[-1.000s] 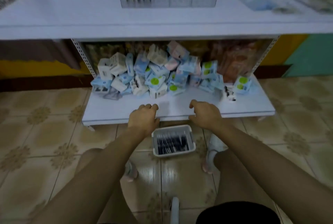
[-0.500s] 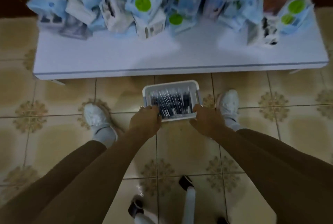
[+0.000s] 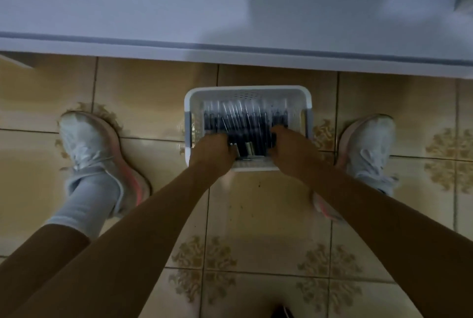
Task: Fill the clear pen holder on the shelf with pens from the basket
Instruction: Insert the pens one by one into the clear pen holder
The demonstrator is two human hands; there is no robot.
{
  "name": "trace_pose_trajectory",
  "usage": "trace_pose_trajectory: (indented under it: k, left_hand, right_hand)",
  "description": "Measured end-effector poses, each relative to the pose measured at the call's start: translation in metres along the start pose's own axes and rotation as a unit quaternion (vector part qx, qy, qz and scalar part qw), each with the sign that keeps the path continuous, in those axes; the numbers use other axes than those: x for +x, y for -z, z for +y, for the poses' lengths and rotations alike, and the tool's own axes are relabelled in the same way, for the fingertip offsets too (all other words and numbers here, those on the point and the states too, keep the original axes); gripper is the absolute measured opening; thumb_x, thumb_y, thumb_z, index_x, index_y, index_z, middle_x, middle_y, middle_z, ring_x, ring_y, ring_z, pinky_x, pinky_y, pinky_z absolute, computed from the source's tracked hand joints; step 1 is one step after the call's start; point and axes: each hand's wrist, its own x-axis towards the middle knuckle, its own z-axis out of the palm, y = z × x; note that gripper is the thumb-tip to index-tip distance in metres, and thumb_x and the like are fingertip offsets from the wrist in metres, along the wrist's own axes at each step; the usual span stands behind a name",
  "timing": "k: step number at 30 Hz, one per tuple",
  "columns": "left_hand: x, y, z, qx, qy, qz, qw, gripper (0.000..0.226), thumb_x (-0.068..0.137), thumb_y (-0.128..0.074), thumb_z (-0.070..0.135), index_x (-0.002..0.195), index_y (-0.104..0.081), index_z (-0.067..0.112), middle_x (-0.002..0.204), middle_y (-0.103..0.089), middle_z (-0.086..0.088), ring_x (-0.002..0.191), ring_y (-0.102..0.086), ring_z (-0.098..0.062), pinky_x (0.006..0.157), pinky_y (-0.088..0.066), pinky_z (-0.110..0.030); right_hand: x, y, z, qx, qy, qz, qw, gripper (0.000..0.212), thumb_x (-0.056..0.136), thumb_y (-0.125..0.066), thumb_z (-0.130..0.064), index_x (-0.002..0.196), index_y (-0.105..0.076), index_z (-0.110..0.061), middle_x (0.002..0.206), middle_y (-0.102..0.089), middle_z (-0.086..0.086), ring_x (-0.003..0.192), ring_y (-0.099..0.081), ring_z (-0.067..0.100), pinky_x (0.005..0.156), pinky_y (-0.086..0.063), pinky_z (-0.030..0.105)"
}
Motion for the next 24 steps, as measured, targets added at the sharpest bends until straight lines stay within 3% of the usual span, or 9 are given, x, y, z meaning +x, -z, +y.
trace_pose_trajectory:
  k: [5, 9, 12, 14, 16, 18, 20, 22, 24]
  left_hand:
    - [0.032, -0.023, 0.009, -0.071, 0.078, 0.013, 0.994, 0.034, 0.095, -0.053, 0.036, 0.086, -0.061, 0.004, 0.066, -0.055, -0.003, 0.06, -0.055, -0.017, 0.054, -0.044, -0.028]
    - [0.04, -0.031, 0.015, -0.109, 0.101, 0.035, 0.988, 0.043, 0.087, -0.063, 0.045, 0.088, -0.06, 0.002, 0.07, -0.056, -0.005, 0.062, -0.058, -0.022, 0.044, -0.037, -0.024]
    - [0.041, -0.033, 0.011, -0.135, 0.104, 0.029, 0.985, 0.049, 0.084, -0.067, 0.046, 0.094, -0.062, -0.002, 0.074, -0.059, -0.009, 0.07, -0.064, -0.027, 0.043, -0.035, -0.023]
    - [0.042, -0.031, 0.01, -0.142, 0.099, 0.024, 0.985, 0.05, 0.082, -0.069, 0.046, 0.095, -0.062, -0.002, 0.075, -0.062, -0.009, 0.063, -0.059, -0.02, 0.043, -0.034, -0.022]
    - [0.043, -0.025, 0.008, -0.138, 0.081, 0.003, 0.987, 0.044, 0.081, -0.071, 0.044, 0.094, -0.062, 0.002, 0.071, -0.055, -0.001, 0.06, -0.052, -0.013, 0.047, -0.036, -0.021]
    - [0.042, -0.014, 0.003, -0.095, 0.042, -0.047, 0.993, 0.03, 0.079, -0.074, 0.039, 0.082, -0.06, 0.013, 0.073, -0.055, 0.005, 0.071, -0.057, -0.013, 0.059, -0.042, -0.021]
    - [0.04, -0.004, -0.003, -0.019, -0.005, -0.105, 0.994, 0.027, 0.077, -0.076, 0.036, 0.072, -0.057, 0.017, 0.077, -0.059, 0.004, 0.082, -0.062, -0.016, 0.069, -0.048, -0.025]
    - [0.038, -0.004, -0.006, 0.045, -0.038, -0.133, 0.989, 0.025, 0.078, -0.074, 0.035, 0.083, -0.065, 0.013, 0.088, -0.065, -0.001, 0.088, -0.063, -0.018, 0.078, -0.052, -0.028]
    - [0.037, -0.006, -0.006, 0.073, -0.059, -0.139, 0.986, 0.025, 0.083, -0.069, 0.035, 0.094, -0.069, 0.013, 0.094, -0.068, -0.003, 0.088, -0.064, -0.018, 0.081, -0.053, -0.03]
  right_hand:
    - [0.031, -0.01, -0.004, 0.048, -0.046, -0.017, 0.998, 0.041, 0.093, -0.054, -0.014, 0.131, -0.041, -0.002, 0.104, -0.061, 0.016, 0.092, -0.06, 0.027, 0.074, -0.052, 0.035]
    - [0.039, -0.013, -0.008, 0.076, -0.056, -0.015, 0.995, 0.044, 0.093, -0.056, -0.016, 0.132, -0.038, -0.003, 0.108, -0.061, 0.017, 0.087, -0.056, 0.023, 0.059, -0.043, 0.028]
    - [0.038, -0.014, -0.008, 0.087, -0.052, -0.011, 0.995, 0.046, 0.092, -0.057, -0.016, 0.133, -0.038, -0.004, 0.107, -0.061, 0.016, 0.086, -0.055, 0.022, 0.065, -0.044, 0.029]
    - [0.037, -0.013, -0.006, 0.096, -0.049, -0.009, 0.994, 0.045, 0.092, -0.057, -0.015, 0.132, -0.039, -0.005, 0.105, -0.061, 0.015, 0.085, -0.055, 0.021, 0.072, -0.048, 0.031]
    - [0.036, -0.01, -0.004, 0.106, -0.045, -0.014, 0.993, 0.045, 0.091, -0.057, -0.015, 0.132, -0.041, -0.004, 0.104, -0.062, 0.015, 0.085, -0.056, 0.021, 0.076, -0.051, 0.033]
    - [0.034, -0.008, 0.0, 0.109, -0.039, -0.025, 0.993, 0.05, 0.09, -0.058, -0.016, 0.135, -0.04, -0.005, 0.107, -0.062, 0.014, 0.091, -0.057, 0.021, 0.076, -0.051, 0.03]
    - [0.03, -0.009, 0.001, 0.096, -0.04, -0.041, 0.994, 0.049, 0.089, -0.062, -0.021, 0.131, -0.044, -0.005, 0.108, -0.062, 0.012, 0.095, -0.058, 0.021, 0.065, -0.045, 0.024]
    - [0.025, -0.011, 0.001, 0.073, -0.046, -0.071, 0.994, 0.04, 0.086, -0.067, -0.028, 0.116, -0.054, -0.006, 0.101, -0.061, 0.007, 0.089, -0.057, 0.018, 0.06, -0.042, 0.022]
    - [0.024, -0.014, -0.001, 0.054, -0.045, -0.097, 0.993, 0.03, 0.084, -0.069, -0.026, 0.105, -0.063, -0.006, 0.101, -0.064, 0.006, 0.09, -0.06, 0.019, 0.07, -0.049, 0.027]
